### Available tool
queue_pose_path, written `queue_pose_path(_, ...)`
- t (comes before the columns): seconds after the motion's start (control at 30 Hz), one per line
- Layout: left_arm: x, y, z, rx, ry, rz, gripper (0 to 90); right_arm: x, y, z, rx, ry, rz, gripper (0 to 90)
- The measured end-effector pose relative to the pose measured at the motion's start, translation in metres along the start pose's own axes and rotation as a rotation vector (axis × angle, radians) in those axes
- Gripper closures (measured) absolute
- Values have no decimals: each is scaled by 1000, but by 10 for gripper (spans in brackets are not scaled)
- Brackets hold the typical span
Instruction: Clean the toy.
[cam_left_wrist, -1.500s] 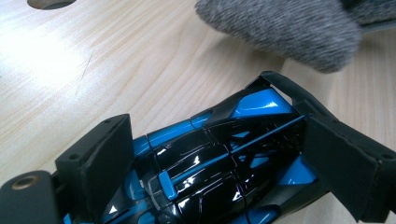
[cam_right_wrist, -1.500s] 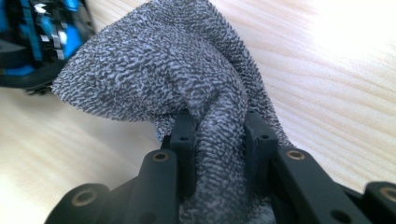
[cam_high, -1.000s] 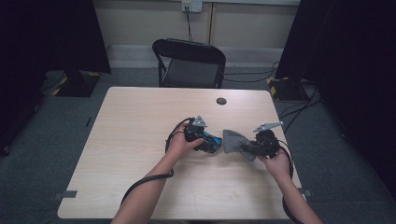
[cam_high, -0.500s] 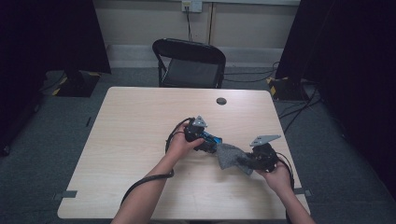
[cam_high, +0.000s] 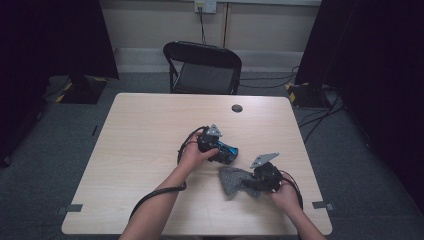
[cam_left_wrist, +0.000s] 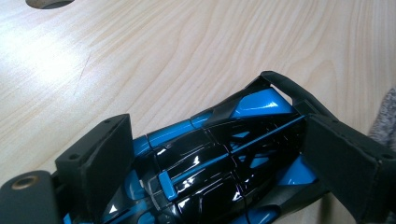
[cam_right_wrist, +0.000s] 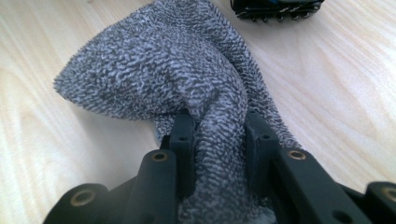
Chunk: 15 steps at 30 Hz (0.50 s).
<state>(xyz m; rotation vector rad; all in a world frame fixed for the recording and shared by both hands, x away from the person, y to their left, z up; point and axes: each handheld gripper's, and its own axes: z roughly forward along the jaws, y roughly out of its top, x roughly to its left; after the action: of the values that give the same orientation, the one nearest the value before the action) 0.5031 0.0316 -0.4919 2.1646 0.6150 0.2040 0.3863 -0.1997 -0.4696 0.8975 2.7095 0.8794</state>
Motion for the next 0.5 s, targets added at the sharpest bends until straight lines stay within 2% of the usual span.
queue_pose_path(0.27, 0, -1, 0, -6, 0, 1, 89, -10, 9, 6, 23, -31, 3, 690)
queue_pose_path(0.5, -1, -1, 0, -6, 0, -1, 89, -23, 11, 6, 35, -49, 26, 690)
